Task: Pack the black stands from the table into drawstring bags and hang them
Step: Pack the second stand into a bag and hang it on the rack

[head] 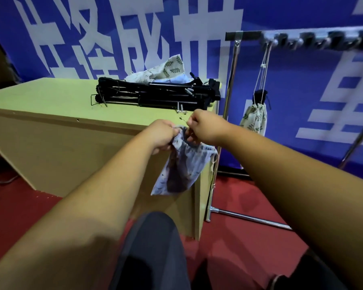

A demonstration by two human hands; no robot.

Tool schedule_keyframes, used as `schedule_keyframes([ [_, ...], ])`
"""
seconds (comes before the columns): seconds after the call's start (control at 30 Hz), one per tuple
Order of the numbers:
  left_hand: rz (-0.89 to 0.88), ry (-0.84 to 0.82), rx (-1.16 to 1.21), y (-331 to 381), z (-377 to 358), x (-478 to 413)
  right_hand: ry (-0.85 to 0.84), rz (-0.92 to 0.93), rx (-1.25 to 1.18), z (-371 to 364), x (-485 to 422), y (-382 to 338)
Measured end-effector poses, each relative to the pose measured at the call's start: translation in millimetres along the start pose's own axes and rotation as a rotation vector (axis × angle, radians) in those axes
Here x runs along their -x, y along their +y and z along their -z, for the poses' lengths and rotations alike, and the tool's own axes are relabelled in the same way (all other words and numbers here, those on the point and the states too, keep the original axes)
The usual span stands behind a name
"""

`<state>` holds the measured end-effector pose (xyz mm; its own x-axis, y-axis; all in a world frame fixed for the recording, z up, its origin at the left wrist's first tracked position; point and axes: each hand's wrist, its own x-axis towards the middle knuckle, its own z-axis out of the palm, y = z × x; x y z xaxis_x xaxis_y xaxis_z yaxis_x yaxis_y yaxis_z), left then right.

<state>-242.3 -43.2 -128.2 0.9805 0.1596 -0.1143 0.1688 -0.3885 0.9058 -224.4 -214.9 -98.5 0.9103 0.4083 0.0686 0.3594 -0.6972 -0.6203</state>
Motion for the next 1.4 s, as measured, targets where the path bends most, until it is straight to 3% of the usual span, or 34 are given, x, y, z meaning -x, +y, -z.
schedule_keyframes([
  [0.1,0.020,-0.077,0.190,14,-12,12,0.046,0.032,0.043,-5,24,12],
  [0.3,-0.040,-0.131,0.226,33,-32,27,0.068,0.005,0.126,4,54,41],
  [0.53,-0.097,-0.189,0.041,42,-52,37,-0.022,-0.007,0.475,26,66,54],
  [0.73,-0.110,-0.219,-0.163,36,-82,38,-0.074,-0.091,0.637,27,74,85],
  [1.1,-0.043,-0.351,-0.636,-56,-181,22,-0.205,-0.323,0.453,-44,108,189],
  [1.3,0.081,-0.431,-0.662,-130,-221,-1,-0.238,-0.388,0.392,-104,108,250],
  [1.4,0.182,-0.460,-0.597,-155,-231,-13,-0.356,-0.396,0.393,-120,94,266],
])
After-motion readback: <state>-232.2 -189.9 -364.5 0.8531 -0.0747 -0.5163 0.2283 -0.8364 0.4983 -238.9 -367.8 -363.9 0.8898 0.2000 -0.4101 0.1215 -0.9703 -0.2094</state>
